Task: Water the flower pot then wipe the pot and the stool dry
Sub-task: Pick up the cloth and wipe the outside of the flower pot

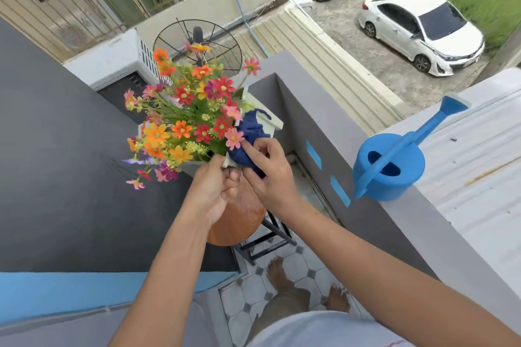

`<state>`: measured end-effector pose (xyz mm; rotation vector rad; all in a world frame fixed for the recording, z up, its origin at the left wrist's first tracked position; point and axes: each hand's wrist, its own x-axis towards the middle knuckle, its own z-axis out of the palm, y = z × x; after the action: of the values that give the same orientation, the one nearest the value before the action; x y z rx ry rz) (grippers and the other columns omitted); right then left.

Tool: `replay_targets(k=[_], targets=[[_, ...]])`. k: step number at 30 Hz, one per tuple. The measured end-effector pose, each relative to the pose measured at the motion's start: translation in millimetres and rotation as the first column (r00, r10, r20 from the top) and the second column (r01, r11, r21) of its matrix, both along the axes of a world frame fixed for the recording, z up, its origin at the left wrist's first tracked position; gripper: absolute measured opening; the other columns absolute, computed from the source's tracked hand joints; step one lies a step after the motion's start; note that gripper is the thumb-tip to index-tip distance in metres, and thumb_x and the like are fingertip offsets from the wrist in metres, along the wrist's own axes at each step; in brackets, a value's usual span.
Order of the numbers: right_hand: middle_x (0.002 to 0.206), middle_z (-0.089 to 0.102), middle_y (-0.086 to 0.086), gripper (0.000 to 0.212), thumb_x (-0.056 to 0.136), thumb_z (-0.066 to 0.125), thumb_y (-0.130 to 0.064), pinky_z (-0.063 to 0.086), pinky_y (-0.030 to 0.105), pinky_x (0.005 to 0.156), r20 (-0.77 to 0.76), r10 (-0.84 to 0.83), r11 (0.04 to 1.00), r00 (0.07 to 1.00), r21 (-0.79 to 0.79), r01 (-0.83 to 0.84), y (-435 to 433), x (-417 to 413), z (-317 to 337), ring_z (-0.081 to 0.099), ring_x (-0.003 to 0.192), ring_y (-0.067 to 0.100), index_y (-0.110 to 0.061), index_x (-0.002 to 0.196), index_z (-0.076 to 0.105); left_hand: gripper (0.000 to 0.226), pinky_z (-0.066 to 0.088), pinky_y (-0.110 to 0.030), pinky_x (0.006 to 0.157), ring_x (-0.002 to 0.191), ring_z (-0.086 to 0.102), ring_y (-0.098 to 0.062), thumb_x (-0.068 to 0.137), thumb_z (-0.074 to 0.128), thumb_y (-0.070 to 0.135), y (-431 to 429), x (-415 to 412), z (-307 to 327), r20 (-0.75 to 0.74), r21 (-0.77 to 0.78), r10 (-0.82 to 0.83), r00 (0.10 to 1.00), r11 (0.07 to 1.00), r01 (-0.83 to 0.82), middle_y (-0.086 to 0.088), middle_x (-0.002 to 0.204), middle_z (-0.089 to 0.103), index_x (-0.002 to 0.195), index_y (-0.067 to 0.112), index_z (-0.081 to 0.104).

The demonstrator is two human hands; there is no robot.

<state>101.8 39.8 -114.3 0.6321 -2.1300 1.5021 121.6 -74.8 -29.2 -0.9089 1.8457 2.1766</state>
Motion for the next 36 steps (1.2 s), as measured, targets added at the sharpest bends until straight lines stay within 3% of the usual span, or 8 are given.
replay_targets(k=[3, 7, 11, 18, 22, 26, 32, 36], targets=[[0.106, 0.051, 0.012, 0.043, 0.088, 0.062, -0.005, 0.044, 0.029, 0.088, -0.015, -0.045, 0.999, 0.999, -0.021, 0.045, -2, -13, 19, 0.052, 0.098, 0.028, -0.004, 0.131, 0.061, 0.027, 0.015, -0.019, 0.035, 0.037, 0.023, -0.006, 0.100, 0.030, 0.016, 3, 2, 5, -0.021, -0.021, -0.029, 0.999, 0.999, 0.029, 0.003, 0.049, 0.042, 0.087, 0.010, 0.052], [0.105, 0.046, 0.006, 0.036, 0.090, 0.064, -0.007, 0.048, 0.036, 0.086, 0.158, -0.220, 0.964, 0.963, -0.115, 0.239, 13, -61, 22, 0.052, 0.097, 0.026, -0.001, 0.125, 0.063, 0.028, 0.013, -0.021, 0.038, 0.040, 0.019, -0.007, 0.101, 0.029, 0.015, 6, 11, 9, -0.021, -0.050, -0.072, 0.997, 0.996, 0.071, 0.001, 0.054, 0.041, 0.081, 0.010, 0.048], [0.102, 0.041, 0.001, 0.046, 0.093, 0.059, -0.005, 0.039, 0.014, 0.081, 0.336, -0.286, 0.919, 0.897, -0.168, 0.356, 26, -84, 21, 0.043, 0.089, 0.007, -0.004, 0.139, 0.054, 0.026, 0.016, -0.020, 0.034, 0.040, 0.019, -0.007, 0.101, 0.030, 0.017, 5, 16, 9, -0.012, -0.061, -0.084, 0.996, 0.995, 0.083, -0.001, 0.058, 0.040, 0.081, 0.012, 0.045], [0.108, 0.044, 0.003, 0.040, 0.090, 0.059, -0.009, 0.045, 0.031, 0.086, 0.158, -0.170, 0.964, 0.973, -0.178, 0.197, -3, -36, 39, 0.048, 0.099, 0.019, -0.003, 0.130, 0.062, 0.029, 0.018, -0.019, 0.034, 0.039, 0.022, -0.007, 0.102, 0.028, 0.017, 12, 5, 8, -0.035, -0.066, -0.051, 0.998, 0.997, 0.049, 0.001, 0.053, 0.043, 0.084, 0.009, 0.049], [0.106, 0.048, 0.008, 0.047, 0.087, 0.063, -0.003, 0.040, 0.023, 0.091, 0.065, -0.018, 0.998, 0.998, -0.059, 0.021, 0, -1, 3, 0.050, 0.101, 0.019, -0.008, 0.133, 0.059, 0.030, 0.016, -0.019, 0.033, 0.039, 0.024, -0.008, 0.101, 0.031, 0.016, 3, 1, 9, -0.030, -0.041, 0.024, 0.999, 0.999, -0.025, 0.000, 0.052, 0.043, 0.079, 0.009, 0.050], [0.109, 0.052, 0.012, 0.040, 0.089, 0.059, -0.011, 0.038, 0.019, 0.092, 0.122, 0.031, 1.000, 0.992, -0.004, -0.031, 11, 23, -32, 0.047, 0.103, 0.009, -0.013, 0.129, 0.058, 0.026, 0.017, -0.020, 0.033, 0.038, 0.024, -0.008, 0.100, 0.033, 0.015, -3, 4, 5, -0.017, -0.053, 0.027, 0.999, 0.998, -0.028, -0.002, 0.054, 0.044, 0.077, 0.011, 0.045], [0.107, 0.048, 0.003, 0.039, 0.094, 0.063, -0.010, 0.034, 0.002, 0.082, 0.344, -0.139, 0.972, 0.929, -0.133, 0.194, 18, -9, 10, 0.046, 0.090, 0.000, -0.002, 0.131, 0.060, 0.028, 0.018, -0.020, 0.033, 0.047, 0.021, -0.012, 0.101, 0.031, 0.018, -2, 15, 10, -0.045, -0.104, -0.066, 0.997, 0.993, 0.061, -0.002, 0.055, 0.045, 0.085, 0.009, 0.051], [0.102, 0.049, 0.005, 0.026, 0.096, 0.061, -0.017, 0.037, 0.015, 0.081, 0.379, -0.219, 0.939, 0.899, -0.170, 0.301, 35, -39, 39, 0.047, 0.089, -0.009, -0.005, 0.119, 0.064, 0.028, 0.017, -0.019, 0.032, 0.046, 0.019, -0.012, 0.102, 0.030, 0.021, -13, 16, 15, -0.050, -0.152, -0.086, 0.995, 0.985, 0.078, 0.000, 0.050, 0.047, 0.087, 0.011, 0.051]])
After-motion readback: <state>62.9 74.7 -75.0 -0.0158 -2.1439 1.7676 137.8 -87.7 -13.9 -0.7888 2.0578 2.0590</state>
